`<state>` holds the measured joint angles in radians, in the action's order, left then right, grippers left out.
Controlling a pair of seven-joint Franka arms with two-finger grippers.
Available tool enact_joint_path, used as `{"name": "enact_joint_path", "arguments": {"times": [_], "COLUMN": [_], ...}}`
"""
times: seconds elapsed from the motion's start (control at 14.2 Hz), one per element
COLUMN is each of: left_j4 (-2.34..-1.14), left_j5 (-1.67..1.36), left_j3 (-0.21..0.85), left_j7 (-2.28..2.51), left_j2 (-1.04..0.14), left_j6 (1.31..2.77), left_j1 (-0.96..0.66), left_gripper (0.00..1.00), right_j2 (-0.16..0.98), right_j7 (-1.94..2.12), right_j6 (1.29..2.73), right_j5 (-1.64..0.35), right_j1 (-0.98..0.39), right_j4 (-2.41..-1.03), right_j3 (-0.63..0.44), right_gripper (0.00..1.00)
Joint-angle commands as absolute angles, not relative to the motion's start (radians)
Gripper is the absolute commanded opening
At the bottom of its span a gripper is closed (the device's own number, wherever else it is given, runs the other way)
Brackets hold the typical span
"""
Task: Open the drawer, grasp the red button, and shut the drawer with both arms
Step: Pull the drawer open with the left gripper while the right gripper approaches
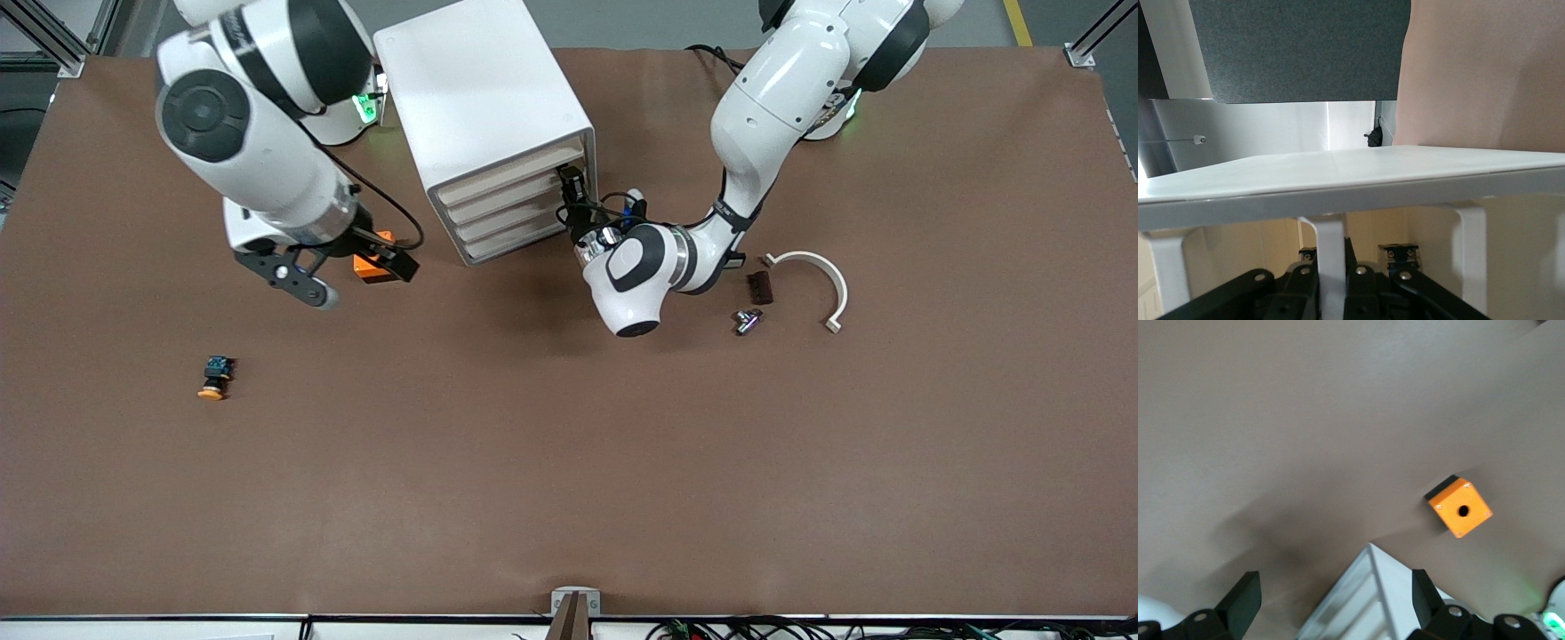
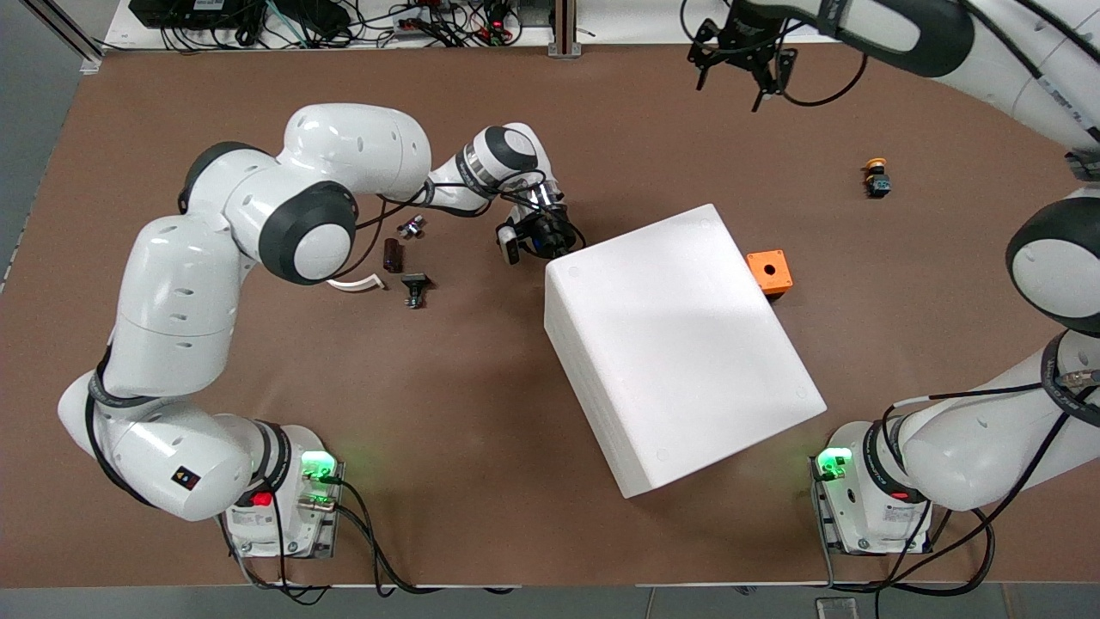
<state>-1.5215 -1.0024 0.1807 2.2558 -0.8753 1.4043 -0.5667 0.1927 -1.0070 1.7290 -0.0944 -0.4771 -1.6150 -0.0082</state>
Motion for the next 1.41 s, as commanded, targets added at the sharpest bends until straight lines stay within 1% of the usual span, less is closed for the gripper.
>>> {"name": "enact_joint_path", "arguments": {"times": [0.0,0.42,0.49,0.92,1.27,1.34], "left_j4": [-1.513,-1.506,-1.505,-1.505,-1.502,-1.502], "left_j5": [-1.025,-1.065,-1.065,-1.058,-1.052,-1.052], "left_j3": [0.181,0.179,0.178,0.172,0.170,0.169], "left_j7": [2.249,2.247,2.246,2.244,2.243,2.241], "left_j2": [-0.877,-0.876,-0.877,-0.874,-0.873,-0.874], "left_j6": [1.391,1.393,1.393,1.394,1.394,1.394], "left_j1": [-0.535,-0.463,-0.445,-0.327,-0.272,-0.270], "left_gripper": [0.03,0.05,0.07,0.07,0.07,0.10], "right_j2": [0.225,0.250,0.253,0.253,0.255,0.264], "right_j7": [-1.092,-1.154,-1.154,-1.166,-1.256,-1.288], "right_j6": [1.762,1.784,1.784,1.790,1.870,1.900], "right_j5": [-0.101,-0.089,-0.087,-0.086,-0.084,-0.077], "right_j1": [-0.517,-0.575,-0.584,-0.606,-0.656,-0.676], "right_j4": [-1.586,-1.589,-1.589,-1.591,-1.594,-1.595], "right_j3": [-0.017,-0.017,-0.018,-0.018,-0.018,-0.018], "right_gripper": [1.00,1.00,1.00,1.00,1.00,1.00]}}
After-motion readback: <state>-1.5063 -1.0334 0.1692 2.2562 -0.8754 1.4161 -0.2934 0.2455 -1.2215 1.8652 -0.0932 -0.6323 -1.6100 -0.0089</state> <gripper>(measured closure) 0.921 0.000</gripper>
